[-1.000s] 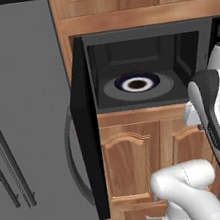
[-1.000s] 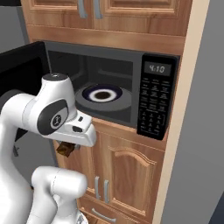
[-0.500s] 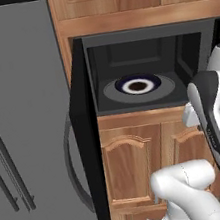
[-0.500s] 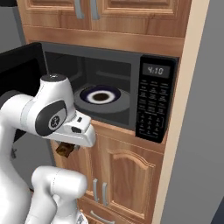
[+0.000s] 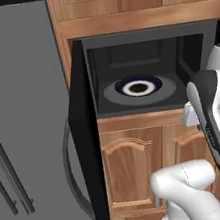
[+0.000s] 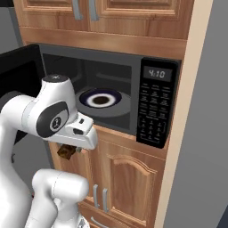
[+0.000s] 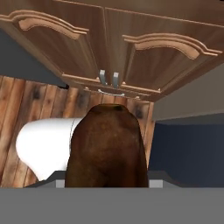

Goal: Pick the sweet potato from the counter and place it in the microwave.

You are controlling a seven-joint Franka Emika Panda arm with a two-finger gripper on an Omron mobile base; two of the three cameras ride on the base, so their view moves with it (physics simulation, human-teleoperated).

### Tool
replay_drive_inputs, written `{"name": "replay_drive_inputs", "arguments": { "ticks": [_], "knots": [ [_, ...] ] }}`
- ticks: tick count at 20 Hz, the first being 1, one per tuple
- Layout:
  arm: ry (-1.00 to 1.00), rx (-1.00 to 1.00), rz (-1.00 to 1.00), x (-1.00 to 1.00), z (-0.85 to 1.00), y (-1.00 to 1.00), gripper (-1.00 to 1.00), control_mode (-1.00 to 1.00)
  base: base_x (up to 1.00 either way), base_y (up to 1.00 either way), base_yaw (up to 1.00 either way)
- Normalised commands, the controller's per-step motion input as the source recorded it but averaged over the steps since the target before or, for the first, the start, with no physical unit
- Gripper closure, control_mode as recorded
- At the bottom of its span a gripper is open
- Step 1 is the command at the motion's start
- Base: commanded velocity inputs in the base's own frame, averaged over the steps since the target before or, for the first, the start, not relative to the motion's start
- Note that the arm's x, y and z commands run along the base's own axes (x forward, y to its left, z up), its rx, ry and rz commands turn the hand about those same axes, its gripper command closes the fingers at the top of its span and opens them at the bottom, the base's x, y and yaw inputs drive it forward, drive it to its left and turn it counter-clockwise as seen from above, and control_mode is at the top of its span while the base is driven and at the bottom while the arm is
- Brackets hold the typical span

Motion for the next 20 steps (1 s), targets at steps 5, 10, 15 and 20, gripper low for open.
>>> {"name": "replay_drive_inputs", "arguments": {
  "ticks": [5, 10, 15, 20],
  "knots": [
    [-0.15, 0.00, 0.00, 0.02, 0.10, 0.00, 1.00, -1.00, 0.00, 0.00, 0.00],
    [-0.41, 0.00, 0.00, 0.74, 0.41, 0.32, 1.00, -1.00, 0.00, 0.00, 0.00],
    [-0.44, -0.03, 0.07, 1.00, 0.03, 0.68, 1.00, -1.00, 0.00, 0.00, 0.00],
    [-0.27, -0.04, 0.14, 0.99, 0.04, 0.21, 1.00, -1.00, 0.00, 0.00, 0.00]
  ]
}}
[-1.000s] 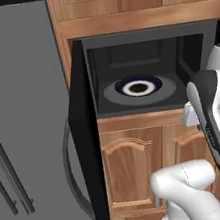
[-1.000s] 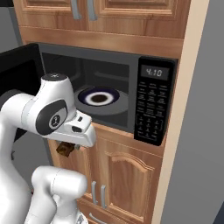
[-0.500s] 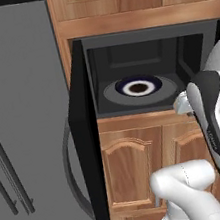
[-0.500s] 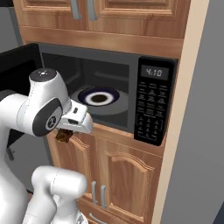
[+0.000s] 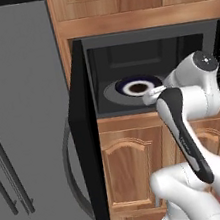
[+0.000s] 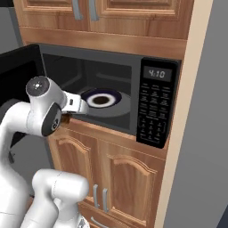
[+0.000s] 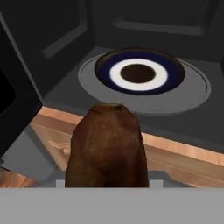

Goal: Pick the sweet potato from the counter and place it in the microwave.

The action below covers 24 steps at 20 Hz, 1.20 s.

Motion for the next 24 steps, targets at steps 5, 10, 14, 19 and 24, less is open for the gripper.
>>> {"name": "replay_drive_inputs", "arguments": {
  "ticks": [5, 10, 14, 19, 24],
  "knots": [
    [-0.25, -0.06, 0.20, 0.50, 0.00, 0.00, 1.00, -1.00, 0.00, 0.00, 0.00],
    [-0.06, -0.11, 0.11, 0.45, 0.00, -0.23, 1.00, -1.00, 0.00, 0.00, 0.00],
    [0.00, -0.08, 0.00, 0.62, 0.00, 0.00, 1.00, -1.00, 0.00, 0.00, 0.00],
    [0.00, -0.10, 0.00, 0.77, 0.02, 0.01, 1.00, -1.00, 0.00, 0.00, 0.00],
    [0.00, -0.10, 0.00, 0.65, 0.01, 0.04, 1.00, -1.00, 0.00, 0.00, 0.00]
  ]
}}
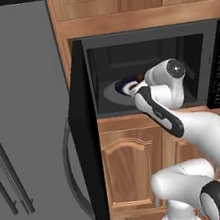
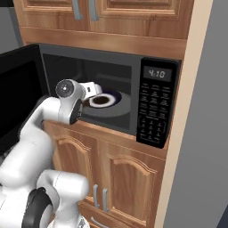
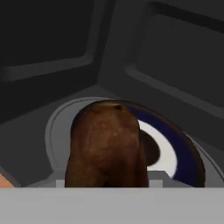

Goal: Pick the sweet potato from the counter and place it in the microwave.

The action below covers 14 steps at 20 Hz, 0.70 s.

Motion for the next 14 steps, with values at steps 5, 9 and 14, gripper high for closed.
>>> {"name": "replay_drive_inputs", "arguments": {
  "ticks": [5, 9, 14],
  "knots": [
    [-0.02, -0.01, 0.00, 0.48, 0.00, 0.00, 1.00, -1.00, 0.00, 0.00, 0.00],
    [-0.07, 0.00, 0.00, 0.30, -0.15, 0.00, 1.00, -1.00, 0.00, 0.00, 0.00],
    [-0.01, 0.00, 0.00, 0.28, -0.23, 0.00, 1.00, -1.00, 0.00, 0.00, 0.00]
  ]
}}
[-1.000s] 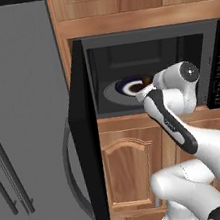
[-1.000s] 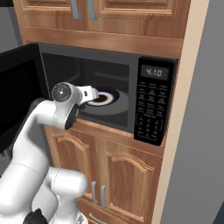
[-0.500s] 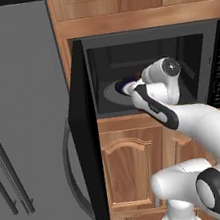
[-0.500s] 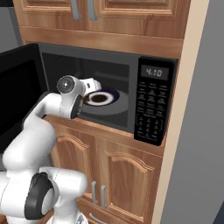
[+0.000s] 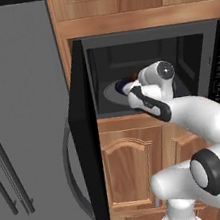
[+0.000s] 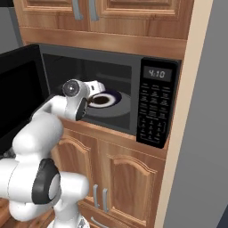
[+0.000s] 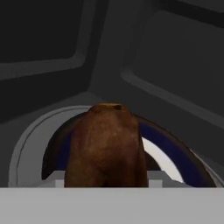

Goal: Pick the sweet potato from the counter and place it in the microwave.

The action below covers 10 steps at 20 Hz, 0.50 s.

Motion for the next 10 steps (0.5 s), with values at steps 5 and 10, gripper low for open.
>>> {"name": "replay_drive_inputs", "arguments": {
  "ticks": [5, 10],
  "knots": [
    [0.00, 0.00, 0.00, 0.42, -0.12, 0.00, 1.00, -1.00, 0.00, 0.00, 0.00],
    [0.00, 0.00, 0.00, 0.29, -0.06, -0.01, 1.00, -1.00, 0.00, 0.00, 0.00]
  ]
}}
